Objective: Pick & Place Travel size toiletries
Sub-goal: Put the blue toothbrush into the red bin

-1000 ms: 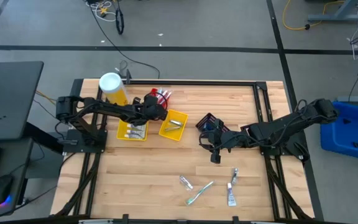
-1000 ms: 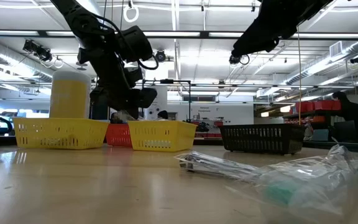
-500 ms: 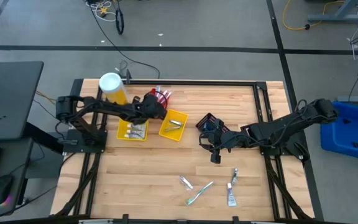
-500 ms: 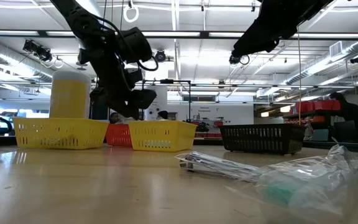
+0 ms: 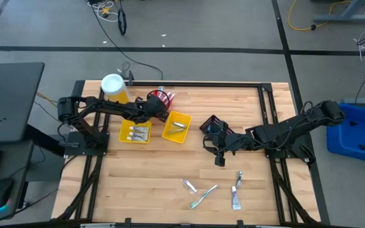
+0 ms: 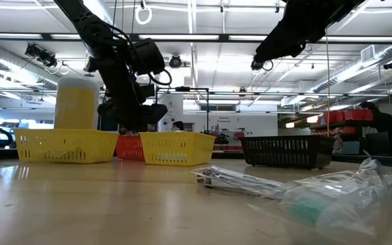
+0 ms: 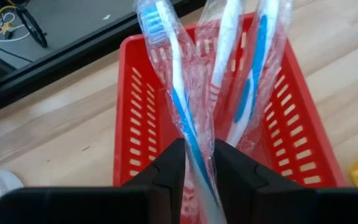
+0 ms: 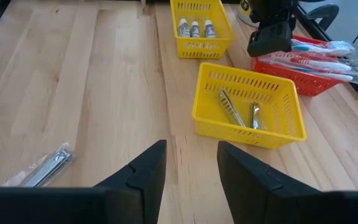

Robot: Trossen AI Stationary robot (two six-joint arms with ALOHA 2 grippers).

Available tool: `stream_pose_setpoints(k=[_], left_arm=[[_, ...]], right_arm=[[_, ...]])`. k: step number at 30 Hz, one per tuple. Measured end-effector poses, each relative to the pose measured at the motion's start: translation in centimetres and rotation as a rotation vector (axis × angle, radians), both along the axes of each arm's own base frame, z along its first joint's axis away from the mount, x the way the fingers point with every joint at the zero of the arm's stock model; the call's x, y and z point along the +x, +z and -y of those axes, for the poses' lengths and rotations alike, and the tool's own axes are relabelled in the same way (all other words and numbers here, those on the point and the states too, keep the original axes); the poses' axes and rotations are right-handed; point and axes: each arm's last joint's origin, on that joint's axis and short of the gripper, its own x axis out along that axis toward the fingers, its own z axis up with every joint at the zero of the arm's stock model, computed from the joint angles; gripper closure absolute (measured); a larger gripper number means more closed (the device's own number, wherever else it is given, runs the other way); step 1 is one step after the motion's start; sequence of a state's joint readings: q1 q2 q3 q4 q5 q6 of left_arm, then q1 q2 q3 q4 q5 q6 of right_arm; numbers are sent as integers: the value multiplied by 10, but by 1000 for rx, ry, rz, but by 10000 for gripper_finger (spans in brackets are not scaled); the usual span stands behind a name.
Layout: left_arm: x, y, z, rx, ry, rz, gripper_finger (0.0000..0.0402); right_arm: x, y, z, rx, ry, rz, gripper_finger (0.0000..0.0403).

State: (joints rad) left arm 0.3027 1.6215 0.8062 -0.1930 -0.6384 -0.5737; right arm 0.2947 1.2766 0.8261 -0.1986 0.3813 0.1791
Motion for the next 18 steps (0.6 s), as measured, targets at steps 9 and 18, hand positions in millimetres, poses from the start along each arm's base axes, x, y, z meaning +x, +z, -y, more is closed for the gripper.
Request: stream_pose_setpoints(k=[9,18], left_arm=[[3,2,0,7,-27,18,380],[2,3,-1,64,45,29,397]], right_arm=[[0,0,0,0,0,0,252],[0,0,0,0,0,0,252]])
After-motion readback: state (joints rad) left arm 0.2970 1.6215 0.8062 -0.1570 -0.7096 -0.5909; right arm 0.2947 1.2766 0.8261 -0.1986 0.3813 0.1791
